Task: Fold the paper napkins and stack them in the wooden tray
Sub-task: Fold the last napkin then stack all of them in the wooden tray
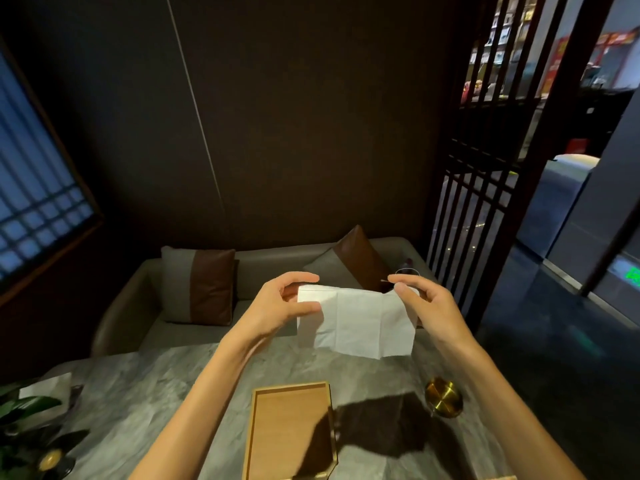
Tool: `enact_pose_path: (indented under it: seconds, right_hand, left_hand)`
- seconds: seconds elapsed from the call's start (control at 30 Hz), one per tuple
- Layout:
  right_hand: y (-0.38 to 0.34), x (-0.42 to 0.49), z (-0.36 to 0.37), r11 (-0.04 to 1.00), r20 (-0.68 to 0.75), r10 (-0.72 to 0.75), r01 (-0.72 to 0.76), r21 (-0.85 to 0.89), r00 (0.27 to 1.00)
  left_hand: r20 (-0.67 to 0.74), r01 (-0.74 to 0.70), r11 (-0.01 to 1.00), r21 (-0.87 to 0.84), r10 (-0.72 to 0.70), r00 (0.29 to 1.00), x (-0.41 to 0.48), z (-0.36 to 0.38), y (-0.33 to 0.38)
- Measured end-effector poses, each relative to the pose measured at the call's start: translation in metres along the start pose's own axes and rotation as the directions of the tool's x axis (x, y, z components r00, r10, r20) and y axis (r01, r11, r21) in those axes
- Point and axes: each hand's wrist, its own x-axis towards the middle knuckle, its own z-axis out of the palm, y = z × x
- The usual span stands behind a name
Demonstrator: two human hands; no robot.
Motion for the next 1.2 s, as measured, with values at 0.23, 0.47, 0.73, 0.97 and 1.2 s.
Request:
enact_pose_path:
  seconds: [0.23,0.47,0.73,0.97,1.2]
  right_hand:
    - [-0.014,0.005,-0.003,0.996,0.177,-0.051,0.063,-0.065,0.983]
    - [-0.022,0.014,-0.002,0.998,0.039,-0.067,0.067,-0.010,0.997]
    - [-0.034,0.020,0.006,0.902,0.000,-0.250,0.233,-0.365,0.968]
    - [-0.092,0.029,0.041,0.524,0.607,-0.260,0.638,-0.564,0.751]
    - [-0.063,0.028,0.039,0.828,0.293,-0.223,0.339,-0.447,0.930]
  left_hand:
    - [-0.177,-0.039,0.979,0.201,0.075,0.981,0.000,-0.012,0.007]
    - [-0.231,-0.077,0.969,0.235,0.132,0.964,0.002,-0.018,0.013]
    - [-0.284,0.048,0.843,0.535,0.126,0.950,0.004,-0.016,0.011]
    - [0.179,-0.211,0.830,0.516,0.137,0.974,-0.005,0.032,0.004]
    - [0.036,-0.070,0.995,0.075,0.067,0.997,-0.008,0.024,-0.003]
